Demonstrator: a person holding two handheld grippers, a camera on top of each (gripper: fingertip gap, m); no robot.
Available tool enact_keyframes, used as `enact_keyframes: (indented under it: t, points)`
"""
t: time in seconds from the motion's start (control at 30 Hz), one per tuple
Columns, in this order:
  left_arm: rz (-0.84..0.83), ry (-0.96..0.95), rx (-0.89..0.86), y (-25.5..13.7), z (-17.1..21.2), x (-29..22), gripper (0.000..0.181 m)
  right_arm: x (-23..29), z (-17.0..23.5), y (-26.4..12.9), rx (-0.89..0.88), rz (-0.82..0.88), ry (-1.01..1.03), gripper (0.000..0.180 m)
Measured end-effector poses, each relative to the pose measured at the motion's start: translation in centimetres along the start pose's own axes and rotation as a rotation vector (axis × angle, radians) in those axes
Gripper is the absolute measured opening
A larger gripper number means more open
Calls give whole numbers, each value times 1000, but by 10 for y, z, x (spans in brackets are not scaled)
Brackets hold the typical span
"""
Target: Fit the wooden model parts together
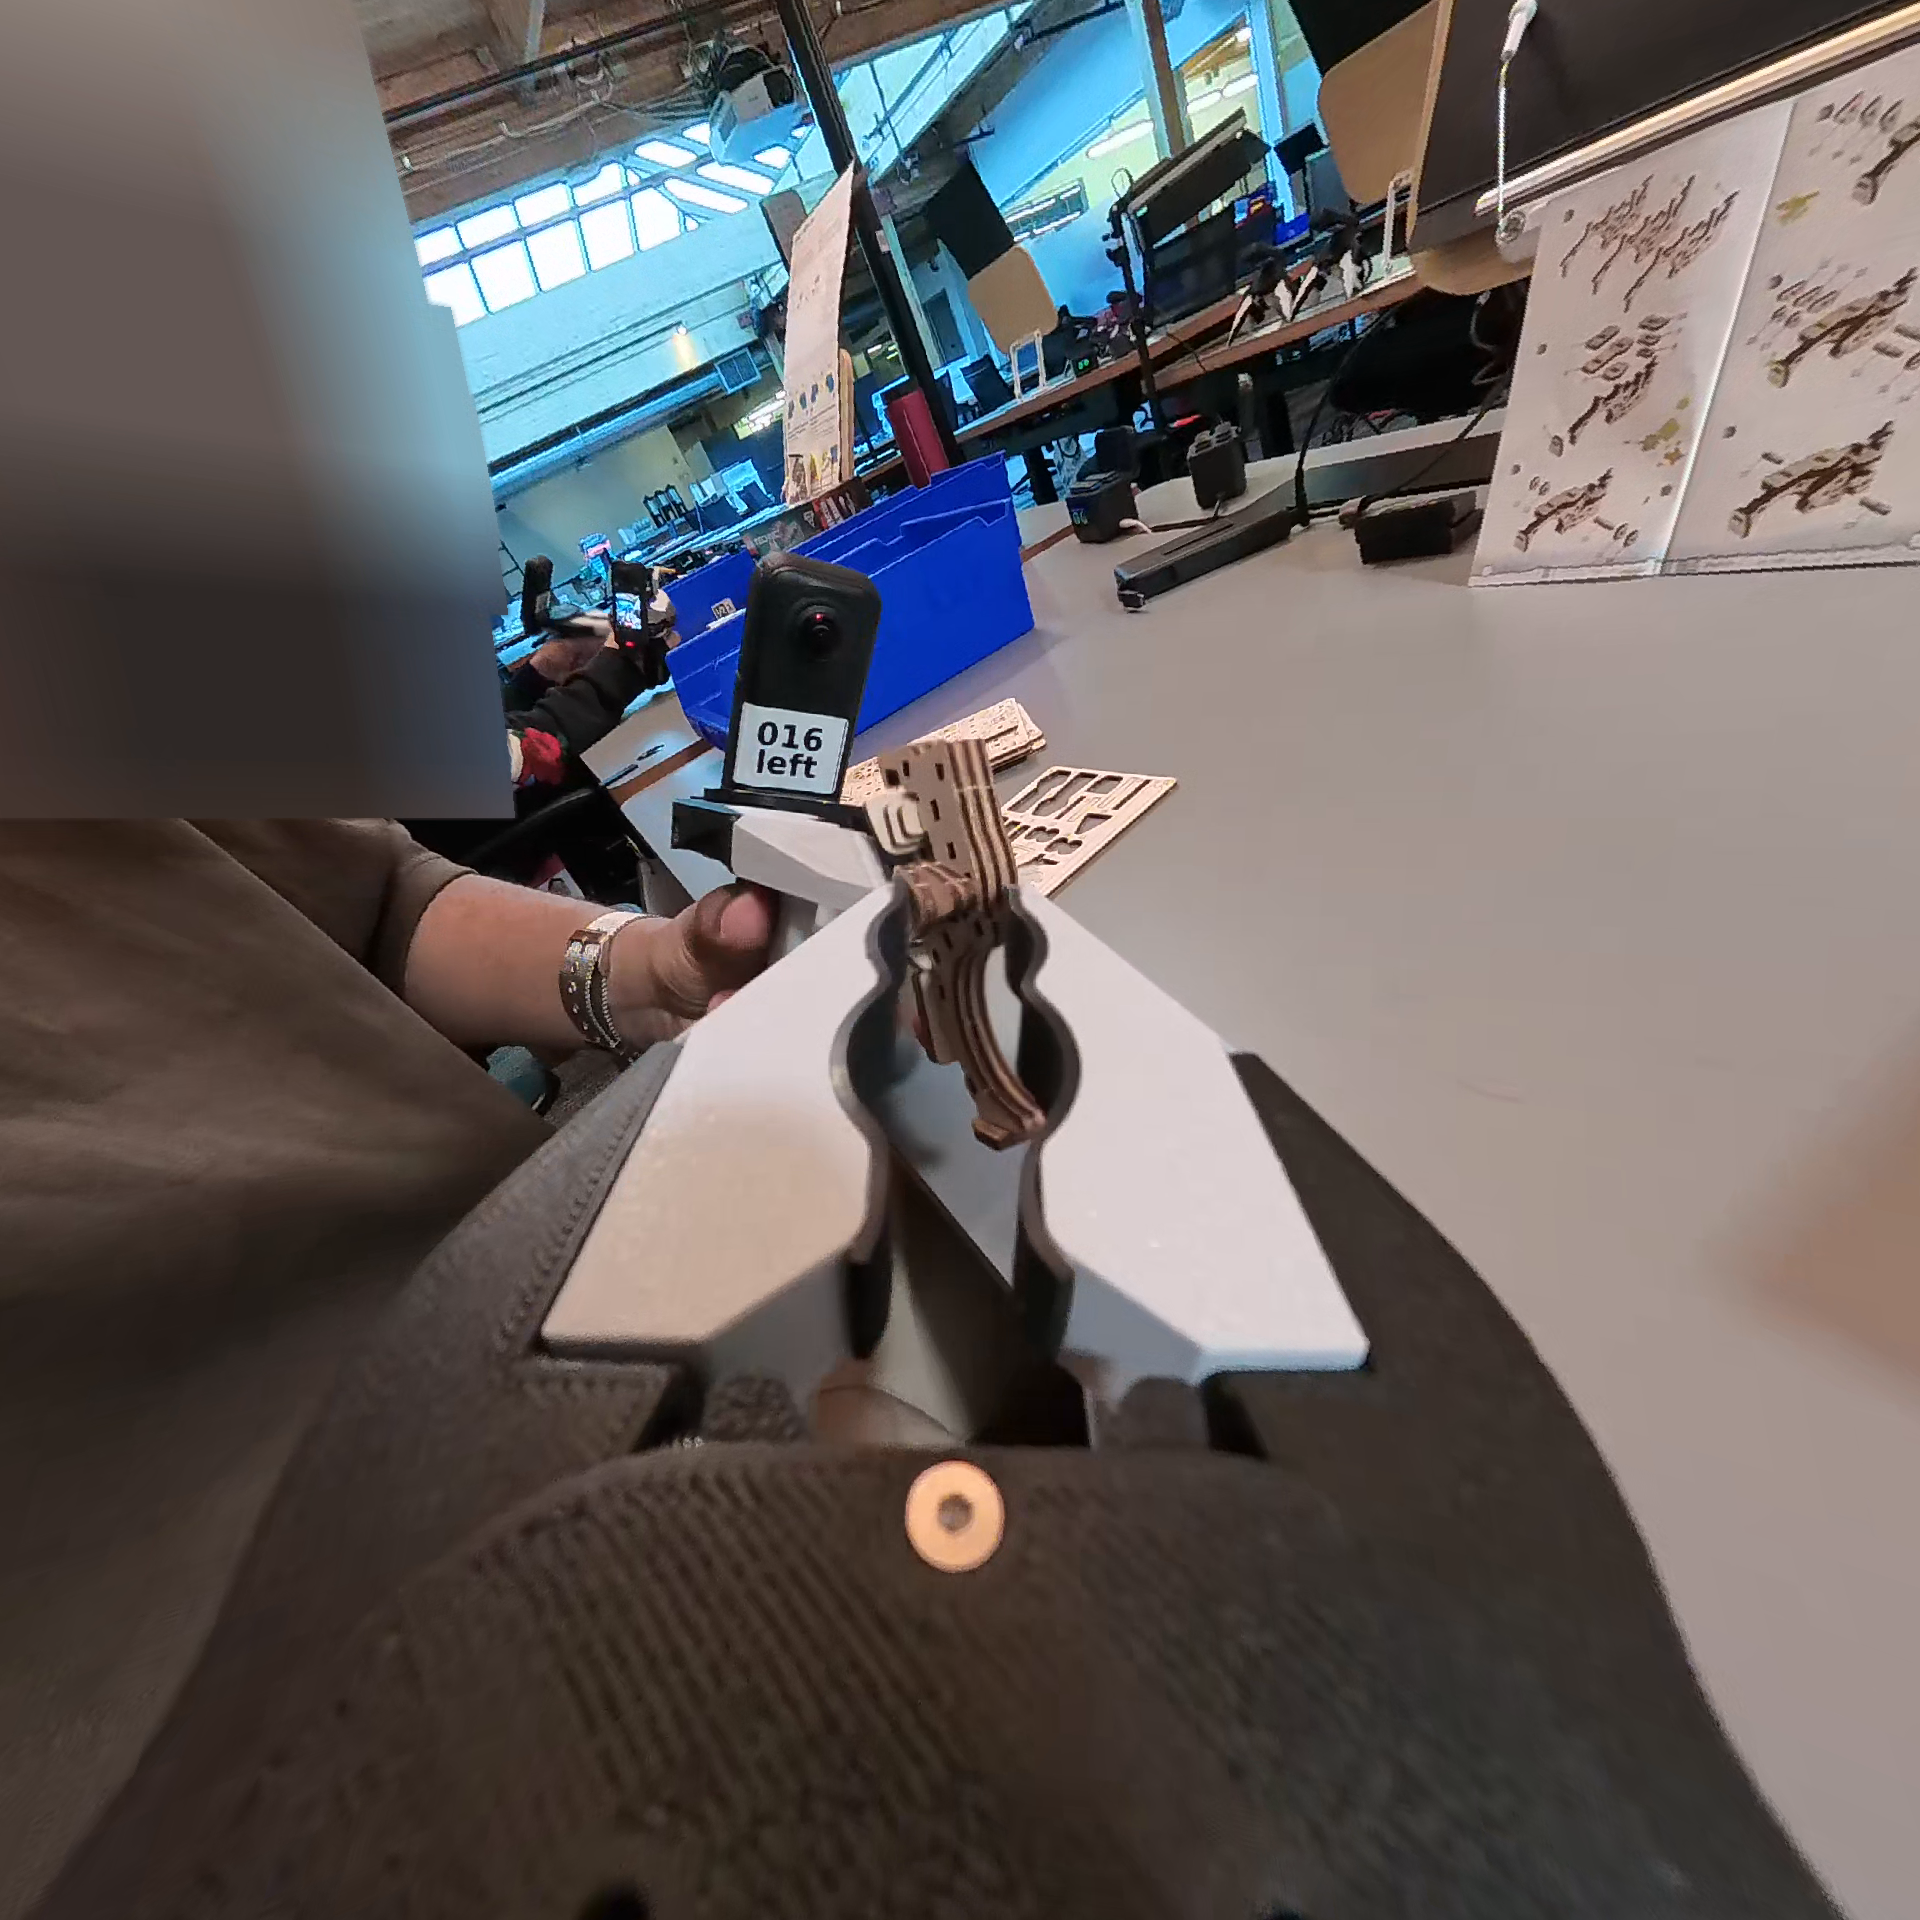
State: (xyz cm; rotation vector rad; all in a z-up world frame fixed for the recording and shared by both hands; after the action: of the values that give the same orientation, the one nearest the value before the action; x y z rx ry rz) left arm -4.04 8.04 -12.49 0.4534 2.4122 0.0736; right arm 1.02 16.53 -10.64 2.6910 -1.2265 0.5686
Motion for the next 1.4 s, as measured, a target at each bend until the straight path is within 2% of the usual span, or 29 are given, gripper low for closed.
enact_keyframes:
  t: [0.37, 0.57, 0.83, 0.97, 1.4]
  points:
    - [58, 68, 4, -1, -3, -9, 20, 4, -3, 0, -13, -31, -6, 29]
    - [166, 230, 34, -6, -2, -22, 20, 19, -2, 1, 20, -147, -51, 29]
    - [259, 429, 104, -14, -2, -44, 20, 45, -2, 0, 32, -205, -301, 34]
    - [260, 425, 109, -13, -1, -45, 20, 49, -3, -2, 22, -210, -352, 27]
    - [267, 392, 124, -12, 2, -43, 20, 49, 1, -1, 34, -225, -360, 22]
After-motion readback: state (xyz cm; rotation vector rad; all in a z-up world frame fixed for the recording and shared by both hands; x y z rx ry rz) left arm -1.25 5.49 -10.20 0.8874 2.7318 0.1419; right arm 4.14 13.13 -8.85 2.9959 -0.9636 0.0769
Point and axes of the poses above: each gripper's, where its closed fingertips meet, y out along the fingers, z out of its underside, x = y × z across the jaws, the point moved 5 cm from there along -y, back along the fingers, and after that the axes turned 1 degree about z, right-handed, at the moved point
